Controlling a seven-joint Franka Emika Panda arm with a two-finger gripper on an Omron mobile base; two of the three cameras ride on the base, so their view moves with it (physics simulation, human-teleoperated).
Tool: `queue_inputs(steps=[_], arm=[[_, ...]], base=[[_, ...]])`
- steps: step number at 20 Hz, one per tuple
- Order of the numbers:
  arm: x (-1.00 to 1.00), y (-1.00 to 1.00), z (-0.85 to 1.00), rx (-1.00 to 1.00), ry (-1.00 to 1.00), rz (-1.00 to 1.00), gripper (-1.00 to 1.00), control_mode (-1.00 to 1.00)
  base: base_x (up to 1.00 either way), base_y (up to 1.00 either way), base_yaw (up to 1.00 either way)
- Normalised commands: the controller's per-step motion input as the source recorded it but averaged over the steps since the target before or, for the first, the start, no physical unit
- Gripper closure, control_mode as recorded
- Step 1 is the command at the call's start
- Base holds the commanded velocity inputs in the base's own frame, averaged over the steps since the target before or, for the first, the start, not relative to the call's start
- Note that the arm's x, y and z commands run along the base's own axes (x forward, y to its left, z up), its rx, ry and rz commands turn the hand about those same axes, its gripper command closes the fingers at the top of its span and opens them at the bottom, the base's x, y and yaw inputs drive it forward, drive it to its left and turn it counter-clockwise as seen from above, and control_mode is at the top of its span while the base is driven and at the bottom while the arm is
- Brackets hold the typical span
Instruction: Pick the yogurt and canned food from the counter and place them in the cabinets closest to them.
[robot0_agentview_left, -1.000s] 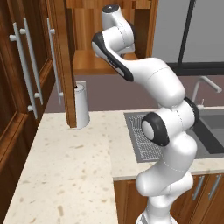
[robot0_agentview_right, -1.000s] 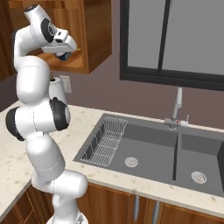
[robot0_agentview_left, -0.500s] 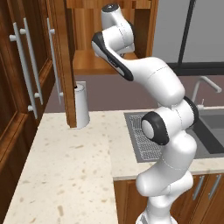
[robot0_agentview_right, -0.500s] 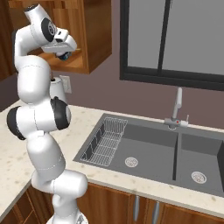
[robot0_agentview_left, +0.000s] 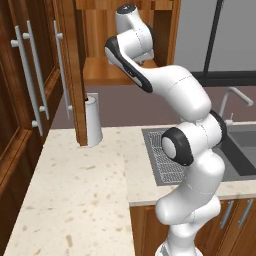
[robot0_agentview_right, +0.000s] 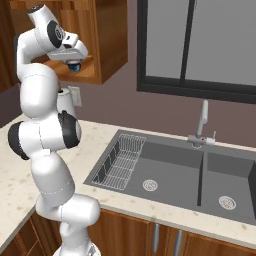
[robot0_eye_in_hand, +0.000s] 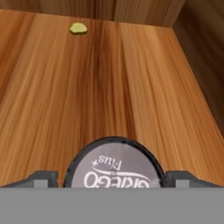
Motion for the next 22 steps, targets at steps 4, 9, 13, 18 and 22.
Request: queue_inputs(steps=[4,9,13,18,22], arm=[[-0.26,0.05,0.23,0.00,-0.07,0.00,-1.00,-1.00],[-0.72,0.14,0.32,-0.02,-0.07,0.00,-1.00,-1.00],[-0.98,0.01,0.25,0.00,-0.10,0.00,-1.00,-1.00],[-1.00,-0.16,0.34,0.01,-0.04,0.00,-1.00,-1.00],[-1.00,-0.26,0.32,0.01,0.00,0.00,-1.00,-1.00]], base=[[0.00,0.00,0.00],[0.00,0.00,0.00],[0.00,0.00,0.00],[0.00,0.00,0.00],[0.00,0.00,0.00]])
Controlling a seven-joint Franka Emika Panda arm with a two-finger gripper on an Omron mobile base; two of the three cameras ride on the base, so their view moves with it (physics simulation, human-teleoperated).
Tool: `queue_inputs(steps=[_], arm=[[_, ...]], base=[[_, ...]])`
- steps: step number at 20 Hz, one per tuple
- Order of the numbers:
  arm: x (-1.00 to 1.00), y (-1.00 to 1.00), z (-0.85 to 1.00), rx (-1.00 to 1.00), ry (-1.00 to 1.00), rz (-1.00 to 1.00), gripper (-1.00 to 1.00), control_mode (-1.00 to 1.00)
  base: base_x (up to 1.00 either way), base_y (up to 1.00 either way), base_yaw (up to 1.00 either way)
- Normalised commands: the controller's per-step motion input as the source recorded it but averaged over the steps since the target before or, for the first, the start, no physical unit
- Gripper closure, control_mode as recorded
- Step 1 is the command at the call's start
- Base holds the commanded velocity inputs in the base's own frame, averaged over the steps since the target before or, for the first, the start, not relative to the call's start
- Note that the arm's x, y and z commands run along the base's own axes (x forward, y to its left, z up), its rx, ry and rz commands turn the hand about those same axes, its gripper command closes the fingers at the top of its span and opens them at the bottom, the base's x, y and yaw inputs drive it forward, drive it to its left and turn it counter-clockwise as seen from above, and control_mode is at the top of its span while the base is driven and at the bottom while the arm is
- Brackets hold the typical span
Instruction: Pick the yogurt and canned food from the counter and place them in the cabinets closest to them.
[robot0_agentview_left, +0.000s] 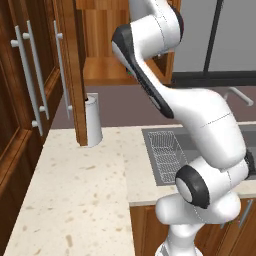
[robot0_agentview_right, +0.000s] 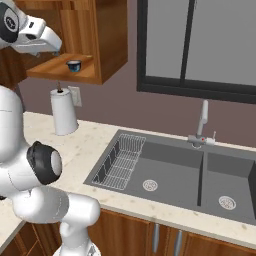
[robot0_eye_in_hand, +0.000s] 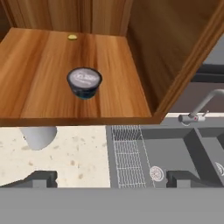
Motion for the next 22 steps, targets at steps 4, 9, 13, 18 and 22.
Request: queue_inputs(steps=[4,9,13,18,22], arm=[[-1.00,-0.37,0.06,0.01,0.02,0.00,-1.00,-1.00],[-1.00,-0.48,-0.14,0.02,0.04,0.00,-1.00,-1.00],[-1.00,-0.51,-0.46,0.02,0.06,0.02,-1.00,-1.00],[-0.97,-0.40,-0.69,0.01,0.06,0.03,-1.00,-1.00],[-0.43,-0.27,-1.00,-0.02,0.13,0.06,-1.00,-1.00]], base=[[0.00,0.00,0.00],[0.00,0.00,0.00],[0.00,0.00,0.00],[0.00,0.00,0.00],[0.00,0.00,0.00]])
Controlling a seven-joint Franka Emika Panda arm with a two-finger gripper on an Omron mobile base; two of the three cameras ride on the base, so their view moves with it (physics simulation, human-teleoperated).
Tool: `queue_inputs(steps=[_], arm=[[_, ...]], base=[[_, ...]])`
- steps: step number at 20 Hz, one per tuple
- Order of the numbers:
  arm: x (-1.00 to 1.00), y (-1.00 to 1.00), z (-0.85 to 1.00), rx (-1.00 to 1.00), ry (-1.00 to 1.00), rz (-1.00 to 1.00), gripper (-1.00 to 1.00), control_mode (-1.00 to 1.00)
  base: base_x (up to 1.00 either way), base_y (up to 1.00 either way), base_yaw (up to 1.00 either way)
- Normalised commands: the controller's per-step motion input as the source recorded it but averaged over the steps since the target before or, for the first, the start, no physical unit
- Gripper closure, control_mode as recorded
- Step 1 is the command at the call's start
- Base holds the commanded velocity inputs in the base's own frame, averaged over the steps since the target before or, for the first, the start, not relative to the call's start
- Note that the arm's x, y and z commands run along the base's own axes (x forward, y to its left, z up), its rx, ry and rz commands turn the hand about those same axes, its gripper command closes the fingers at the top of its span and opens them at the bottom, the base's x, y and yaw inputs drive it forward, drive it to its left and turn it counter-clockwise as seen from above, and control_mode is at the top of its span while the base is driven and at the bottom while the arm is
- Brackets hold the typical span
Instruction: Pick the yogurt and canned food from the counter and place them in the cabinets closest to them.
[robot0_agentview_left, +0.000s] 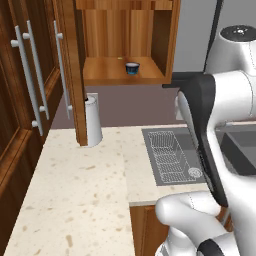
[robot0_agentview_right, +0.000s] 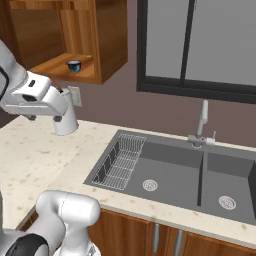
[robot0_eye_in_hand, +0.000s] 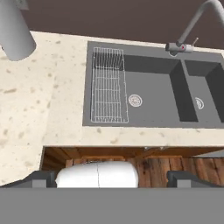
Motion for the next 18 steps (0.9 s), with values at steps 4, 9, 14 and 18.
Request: queue_inputs(steps=[4,9,14,18], arm=[[-0.17,-0.14,-1.00,-0.06,0.15,0.05,-1.00,-1.00],[-0.15,-0.18,-0.90,-0.01,0.02,0.05,-1.00,-1.00],[-0.03,-0.01,-0.03,0.00,-0.02,0.01,-1.00,-1.00],[0.00,0.00,0.00,0.00,0.00,0.00,-1.00,-1.00]], base=[[0.00,0.00,0.00],[0.00,0.00,0.00],[0.00,0.00,0.00],[0.00,0.00,0.00]])
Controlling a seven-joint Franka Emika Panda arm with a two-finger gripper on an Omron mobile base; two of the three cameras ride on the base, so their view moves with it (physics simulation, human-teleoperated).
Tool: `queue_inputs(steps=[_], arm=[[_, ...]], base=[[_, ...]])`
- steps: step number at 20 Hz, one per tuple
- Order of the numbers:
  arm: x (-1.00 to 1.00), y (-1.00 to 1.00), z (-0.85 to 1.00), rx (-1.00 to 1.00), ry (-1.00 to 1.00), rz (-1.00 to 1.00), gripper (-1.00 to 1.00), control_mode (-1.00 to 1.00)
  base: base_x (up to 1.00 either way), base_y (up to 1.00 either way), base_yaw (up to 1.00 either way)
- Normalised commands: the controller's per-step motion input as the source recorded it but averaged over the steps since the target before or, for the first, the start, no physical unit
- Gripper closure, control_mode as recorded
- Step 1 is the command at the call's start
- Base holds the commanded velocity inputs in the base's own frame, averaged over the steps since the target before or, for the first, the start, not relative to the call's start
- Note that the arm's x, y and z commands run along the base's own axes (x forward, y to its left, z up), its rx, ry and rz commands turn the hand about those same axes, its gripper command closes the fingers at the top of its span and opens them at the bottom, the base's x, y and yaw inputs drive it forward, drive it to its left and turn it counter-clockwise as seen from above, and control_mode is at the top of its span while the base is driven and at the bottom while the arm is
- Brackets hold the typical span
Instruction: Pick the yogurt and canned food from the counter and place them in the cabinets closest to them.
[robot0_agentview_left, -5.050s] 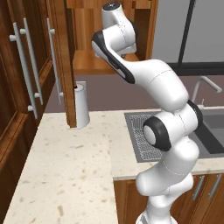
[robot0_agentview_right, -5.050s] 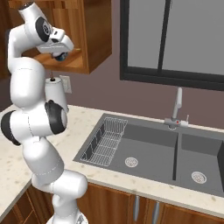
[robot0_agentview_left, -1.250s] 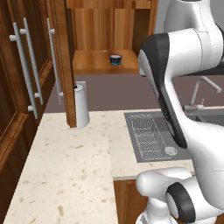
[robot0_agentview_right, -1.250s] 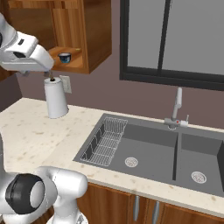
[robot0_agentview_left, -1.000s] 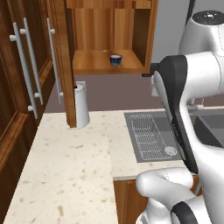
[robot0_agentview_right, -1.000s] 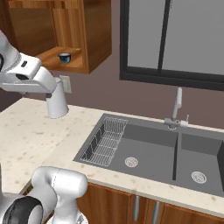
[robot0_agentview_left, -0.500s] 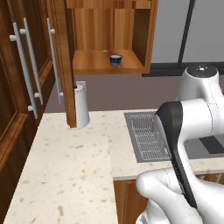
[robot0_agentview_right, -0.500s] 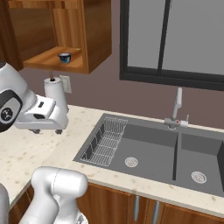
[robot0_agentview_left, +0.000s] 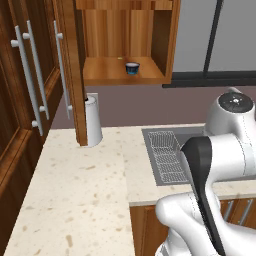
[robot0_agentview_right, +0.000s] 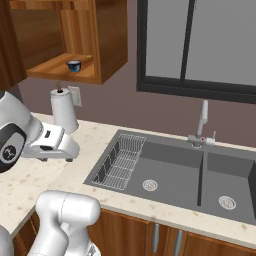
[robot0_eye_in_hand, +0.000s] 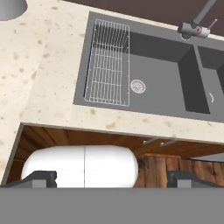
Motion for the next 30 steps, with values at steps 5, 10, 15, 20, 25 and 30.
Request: queue_inputs(steps=[5,10,15,20,25,30], arm=[[0.00,0.00,0.00,0.00,0.00,0.00,-1.00,-1.00],[0.00,0.00,0.00,0.00,0.00,0.00,-1.00,1.00],[0.00,0.00,0.00,0.00,0.00,0.00,-1.00,1.00],[0.00,0.00,0.00,0.00,0.00,0.00,-1.00,1.00],[0.00,0.00,0.00,0.00,0.00,0.00,-1.00,1.00],[0.00,0.00,0.00,0.00,0.00,0.00,-1.00,1.00]], base=[[0.00,0.00,0.00],[0.00,0.00,0.00],[-0.04,-0.10,0.01],[-0.11,-0.17,0.08],[-0.12,-0.25,0.05],[-0.11,-0.25,-0.01]])
